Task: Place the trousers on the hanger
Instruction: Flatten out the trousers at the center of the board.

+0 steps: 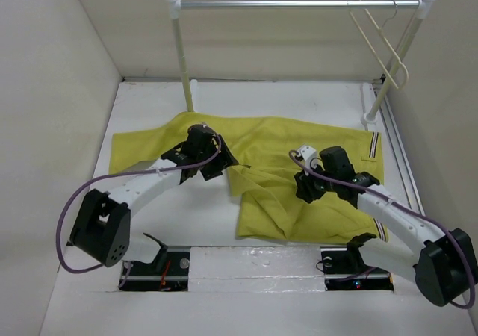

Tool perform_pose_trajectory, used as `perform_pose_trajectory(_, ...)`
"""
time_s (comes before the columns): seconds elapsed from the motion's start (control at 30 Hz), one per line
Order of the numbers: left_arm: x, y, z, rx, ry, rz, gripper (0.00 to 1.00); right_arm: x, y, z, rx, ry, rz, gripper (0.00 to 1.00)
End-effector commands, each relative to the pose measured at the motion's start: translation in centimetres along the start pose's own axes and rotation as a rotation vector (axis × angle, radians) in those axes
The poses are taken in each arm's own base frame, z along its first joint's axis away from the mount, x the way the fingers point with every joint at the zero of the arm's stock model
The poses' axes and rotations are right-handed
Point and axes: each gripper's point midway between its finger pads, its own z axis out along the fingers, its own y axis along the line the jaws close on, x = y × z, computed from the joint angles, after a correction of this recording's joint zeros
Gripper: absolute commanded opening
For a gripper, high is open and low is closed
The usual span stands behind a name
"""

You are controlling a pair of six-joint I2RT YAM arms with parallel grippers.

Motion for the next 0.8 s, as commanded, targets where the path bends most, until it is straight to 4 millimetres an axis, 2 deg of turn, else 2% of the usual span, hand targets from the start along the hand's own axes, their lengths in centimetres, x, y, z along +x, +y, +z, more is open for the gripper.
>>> perform_pose_trajectory(0.0,-1.3,-0.4,1.6,-0.029,-0.017,0.016,0.61,-1.3,1.1,0.3,-0.012,-0.052,-0.001,0.51)
perform_pose_trajectory(0.07,-1.4,1.0,2.4,-0.099,-0.017,0.014,0.60,-1.6,1.5,0.2,-0.016,-0.068,0.002,0.51)
perform_pose_trajectory(0.17,-2.3,2.0,3.2,-0.145,-0.052,0.003,0.59,-1.6,2.1,0.3,-0.035,-0.071,-0.004,0.51)
perform_pose_trajectory(0.33,-2.7,1.5,4.6,-0.140,-0.052,-0.005,0.59,-1.2,3.1,0.9,-0.061,-0.055,-0.017,0.51)
perform_pose_trajectory(0.37,-2.8,1.5,5.0,-0.144,-0.050,-0.005,0.55,-1.2,3.1,1.0,-0.061,-0.056,-0.013,0.51)
perform_pose_trajectory(0.43,-2.8,1.6,5.3,-0.148,-0.050,-0.006,0.38,-0.9,3.3,1.3,-0.069,-0.047,-0.013,0.52)
perform_pose_trajectory(0.47,-2.7,1.9,5.5,-0.162,-0.046,-0.008,0.28,-0.5,3.4,1.5,-0.070,-0.044,-0.009,0.51)
perform_pose_trajectory(0.5,-2.7,1.9,5.4,-0.165,-0.048,-0.010,0.10,-0.4,3.4,1.5,-0.070,-0.044,-0.009,0.51)
perform_pose_trajectory(0.53,-2.6,2.2,5.3,-0.171,-0.049,-0.011,0.05,-0.4,3.6,1.7,-0.077,-0.046,-0.016,0.51)
perform_pose_trajectory(0.57,-2.5,2.5,5.0,-0.180,-0.051,-0.011,0.00,0.0,3.5,1.8,-0.076,-0.037,-0.016,0.51)
perform_pose_trajectory(0.63,-3.0,3.1,4.2,-0.212,-0.088,-0.013,0.00,0.4,3.0,2.1,-0.049,-0.019,-0.013,0.51)
perform_pose_trajectory(0.73,-4.0,3.0,1.0,-0.227,-0.156,-0.011,0.00,1.0,1.7,2.4,0.004,0.014,0.012,0.52)
perform_pose_trajectory(0.77,-4.4,2.3,-1.7,-0.217,-0.193,-0.004,0.00,1.3,1.3,2.4,0.021,0.031,0.023,0.52)
